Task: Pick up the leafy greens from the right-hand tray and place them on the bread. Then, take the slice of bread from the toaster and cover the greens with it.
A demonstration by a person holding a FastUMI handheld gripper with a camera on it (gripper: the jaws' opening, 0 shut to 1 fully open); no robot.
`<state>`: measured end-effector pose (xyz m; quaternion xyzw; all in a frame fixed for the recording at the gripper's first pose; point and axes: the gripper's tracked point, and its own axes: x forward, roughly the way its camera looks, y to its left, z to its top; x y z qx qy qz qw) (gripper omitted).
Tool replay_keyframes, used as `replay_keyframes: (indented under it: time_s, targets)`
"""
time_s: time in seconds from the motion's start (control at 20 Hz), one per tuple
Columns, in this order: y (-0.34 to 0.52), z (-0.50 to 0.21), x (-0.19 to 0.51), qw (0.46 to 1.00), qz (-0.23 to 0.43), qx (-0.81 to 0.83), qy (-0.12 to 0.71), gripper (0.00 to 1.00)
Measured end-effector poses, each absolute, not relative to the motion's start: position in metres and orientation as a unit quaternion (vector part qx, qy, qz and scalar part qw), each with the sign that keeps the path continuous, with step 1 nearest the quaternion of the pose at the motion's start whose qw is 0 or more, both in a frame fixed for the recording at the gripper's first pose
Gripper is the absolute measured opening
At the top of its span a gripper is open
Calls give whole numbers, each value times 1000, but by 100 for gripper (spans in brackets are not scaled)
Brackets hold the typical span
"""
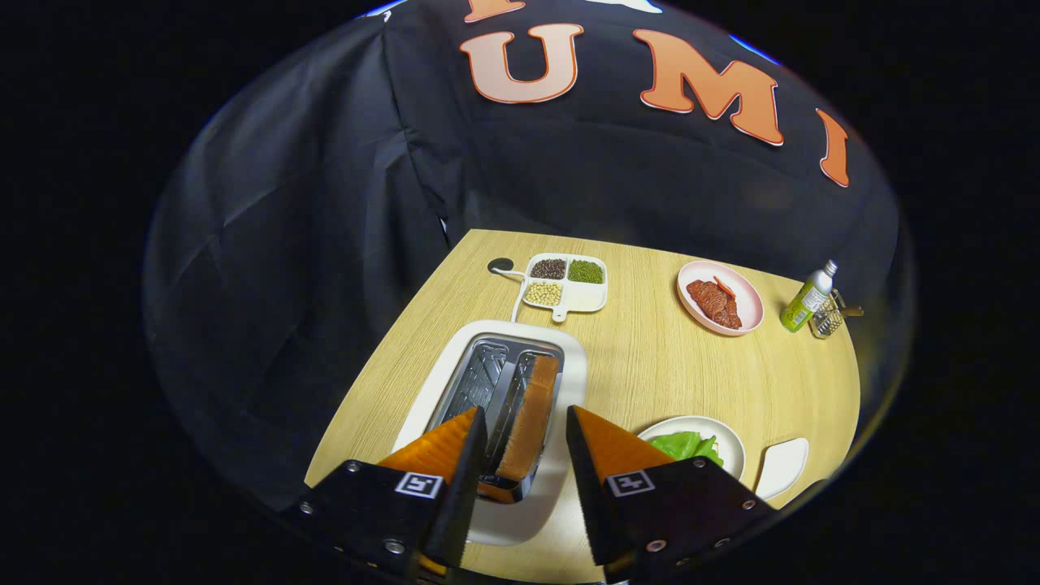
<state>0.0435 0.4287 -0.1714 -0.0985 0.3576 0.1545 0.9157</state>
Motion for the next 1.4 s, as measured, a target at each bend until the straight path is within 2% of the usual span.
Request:
replay_keyframes:
  time_s: [0.15,0.2,0.3,0.5,1.4]
  targets:
    - [428,-175,44,914,152,-95,364,38]
    - [428,-174,42,913,154,-90,366,27]
    - [431,-172,40,913,157,-83,367,16]
    - [434,-162,37,916,167,-71,358,12]
    - [408,-90,28,932,194,-18,306,11]
